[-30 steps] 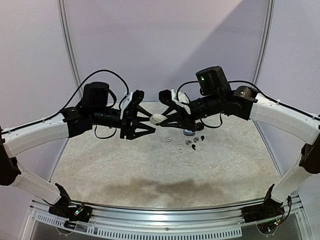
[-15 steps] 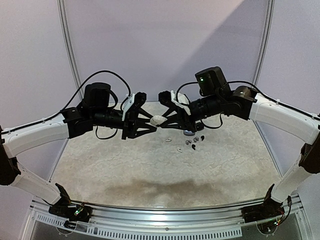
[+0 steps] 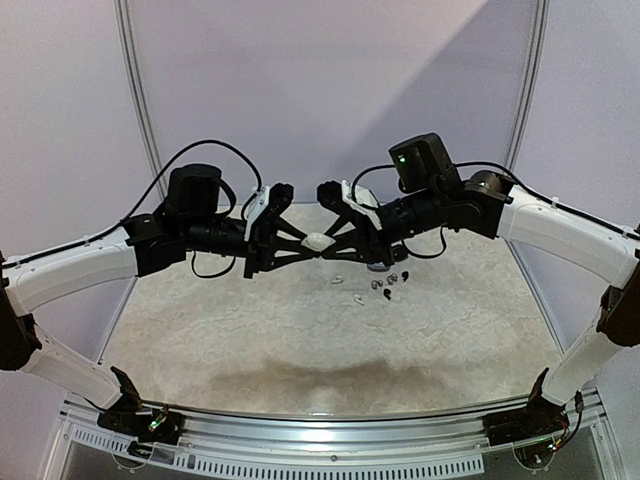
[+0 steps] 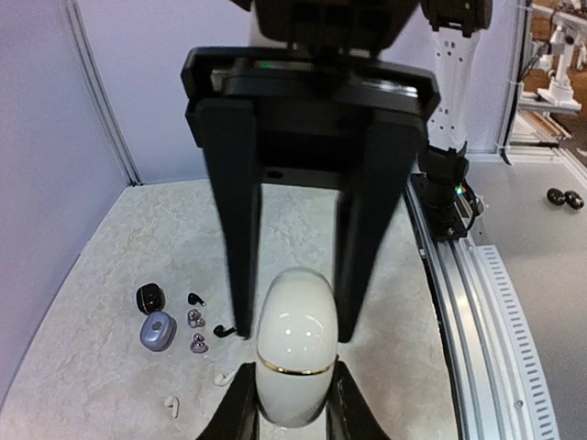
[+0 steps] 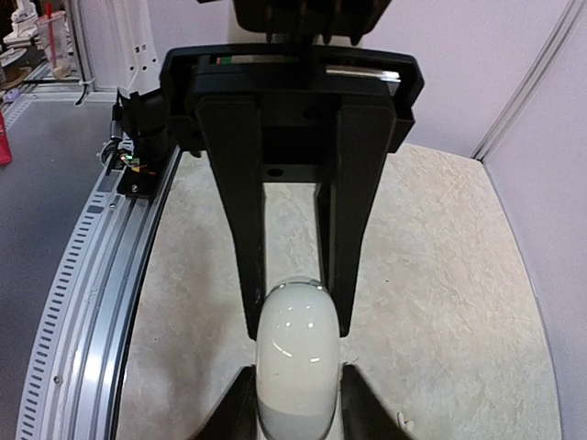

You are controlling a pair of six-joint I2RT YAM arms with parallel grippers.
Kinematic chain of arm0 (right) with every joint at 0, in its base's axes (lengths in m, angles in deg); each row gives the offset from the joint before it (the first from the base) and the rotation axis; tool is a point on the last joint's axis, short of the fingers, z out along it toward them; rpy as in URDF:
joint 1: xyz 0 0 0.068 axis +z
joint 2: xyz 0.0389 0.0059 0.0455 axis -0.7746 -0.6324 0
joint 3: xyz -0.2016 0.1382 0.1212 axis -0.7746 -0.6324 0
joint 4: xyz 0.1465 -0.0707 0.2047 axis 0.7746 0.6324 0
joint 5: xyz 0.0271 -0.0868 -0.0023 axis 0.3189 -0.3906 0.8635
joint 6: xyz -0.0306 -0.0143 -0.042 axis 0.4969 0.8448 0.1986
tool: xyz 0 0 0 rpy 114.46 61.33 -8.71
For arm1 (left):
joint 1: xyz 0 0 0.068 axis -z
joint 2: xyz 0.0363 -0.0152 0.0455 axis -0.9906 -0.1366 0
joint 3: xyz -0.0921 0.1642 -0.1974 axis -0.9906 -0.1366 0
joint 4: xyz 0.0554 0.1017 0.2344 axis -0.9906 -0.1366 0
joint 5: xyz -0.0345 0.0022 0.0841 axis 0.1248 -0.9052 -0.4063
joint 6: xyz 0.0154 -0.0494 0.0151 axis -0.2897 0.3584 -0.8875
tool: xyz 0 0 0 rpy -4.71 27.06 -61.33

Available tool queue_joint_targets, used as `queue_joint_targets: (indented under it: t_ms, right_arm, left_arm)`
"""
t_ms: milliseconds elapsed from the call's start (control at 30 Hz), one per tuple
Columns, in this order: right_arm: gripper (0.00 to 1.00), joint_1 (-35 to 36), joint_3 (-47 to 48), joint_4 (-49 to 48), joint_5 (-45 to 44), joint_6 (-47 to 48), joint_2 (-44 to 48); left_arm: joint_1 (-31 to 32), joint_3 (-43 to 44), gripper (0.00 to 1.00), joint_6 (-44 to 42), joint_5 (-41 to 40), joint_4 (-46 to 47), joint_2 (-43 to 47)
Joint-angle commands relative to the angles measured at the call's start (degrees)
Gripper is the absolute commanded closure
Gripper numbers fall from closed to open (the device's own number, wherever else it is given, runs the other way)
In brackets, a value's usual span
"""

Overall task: Insert the wireless bluetooth earbuds into the charging case
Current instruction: Pass from the right arm to the left, then pass from the left arm to the right

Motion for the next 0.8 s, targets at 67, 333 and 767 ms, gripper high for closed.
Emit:
queue_joint_targets:
  t_ms: [67, 333, 767]
  right_arm:
    - [0.26, 0.0, -4.4, -8.5, 0.0, -5.0, 4.1]
    - [0.16, -4.9, -11.5, -26.0, 11.1, -22.0, 8.4]
    - [0.63, -5.9, -6.5, -28.2, 16.5, -29.3, 1.9]
  left_arm:
    - [0.3, -3.8, 1.0, 17.6, -5.0, 14.1, 1.5]
    - [-1.9, -8.3, 1.0, 29.6, -1.5, 29.6, 2.2]
    - [-2.5, -9.4, 1.0, 33.8, 1.1, 35.3, 0.8]
